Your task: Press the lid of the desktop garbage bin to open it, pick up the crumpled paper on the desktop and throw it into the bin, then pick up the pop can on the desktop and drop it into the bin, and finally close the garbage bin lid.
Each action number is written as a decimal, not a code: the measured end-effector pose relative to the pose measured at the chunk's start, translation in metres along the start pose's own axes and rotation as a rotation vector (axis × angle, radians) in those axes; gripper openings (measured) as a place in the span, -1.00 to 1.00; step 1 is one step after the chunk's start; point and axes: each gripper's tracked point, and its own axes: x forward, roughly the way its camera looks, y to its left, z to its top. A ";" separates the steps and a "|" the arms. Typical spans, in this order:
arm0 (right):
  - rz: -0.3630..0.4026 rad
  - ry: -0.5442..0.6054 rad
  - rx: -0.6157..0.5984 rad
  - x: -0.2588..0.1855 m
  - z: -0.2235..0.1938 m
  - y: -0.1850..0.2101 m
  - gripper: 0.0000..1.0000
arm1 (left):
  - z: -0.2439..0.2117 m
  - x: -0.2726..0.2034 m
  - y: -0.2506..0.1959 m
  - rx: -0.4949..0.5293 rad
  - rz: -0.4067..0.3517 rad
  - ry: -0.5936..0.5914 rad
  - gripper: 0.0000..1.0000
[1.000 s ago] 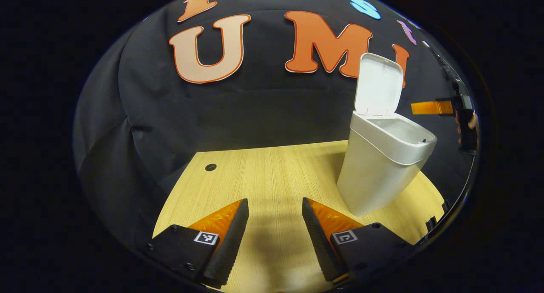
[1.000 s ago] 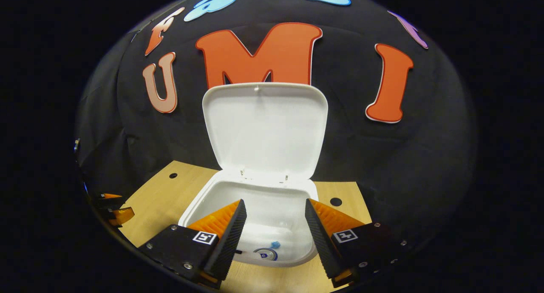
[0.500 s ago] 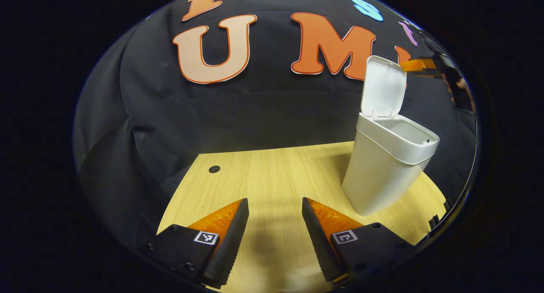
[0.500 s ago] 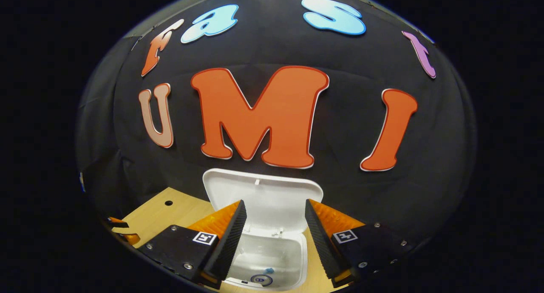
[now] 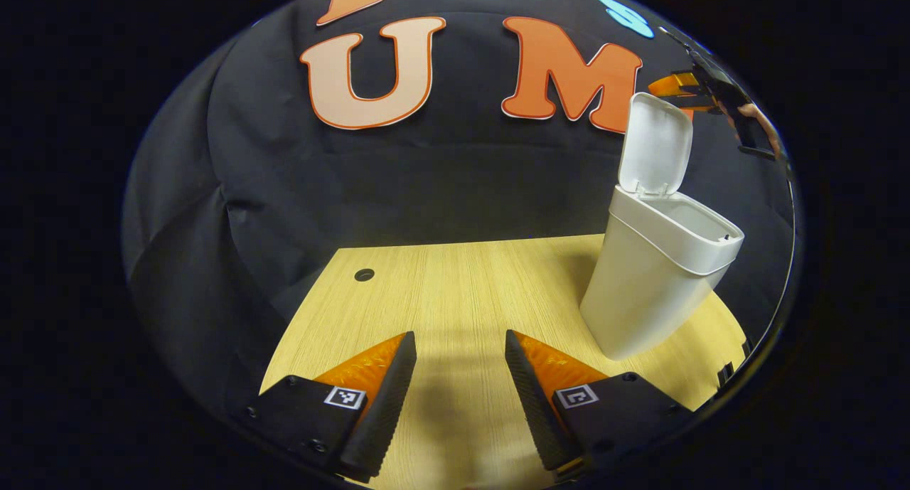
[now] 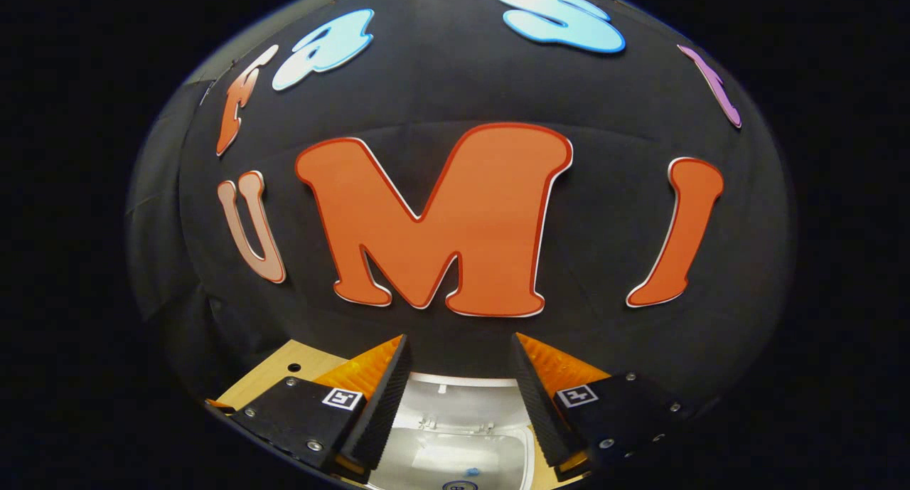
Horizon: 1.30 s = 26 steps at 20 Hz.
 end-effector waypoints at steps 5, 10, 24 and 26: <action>0.021 0.019 0.035 -0.007 -0.006 0.004 0.55 | -0.004 0.002 0.008 -0.017 0.014 0.013 0.64; 0.038 0.036 0.035 -0.029 -0.020 0.007 0.45 | -0.005 0.006 0.002 -0.013 -0.005 0.020 0.53; 0.043 0.125 -0.003 -0.060 -0.103 0.024 0.22 | -0.006 0.009 -0.009 -0.004 -0.040 0.026 0.64; 0.040 0.137 -0.013 -0.063 -0.114 0.026 0.11 | -0.006 0.009 -0.010 -0.001 -0.042 0.027 0.53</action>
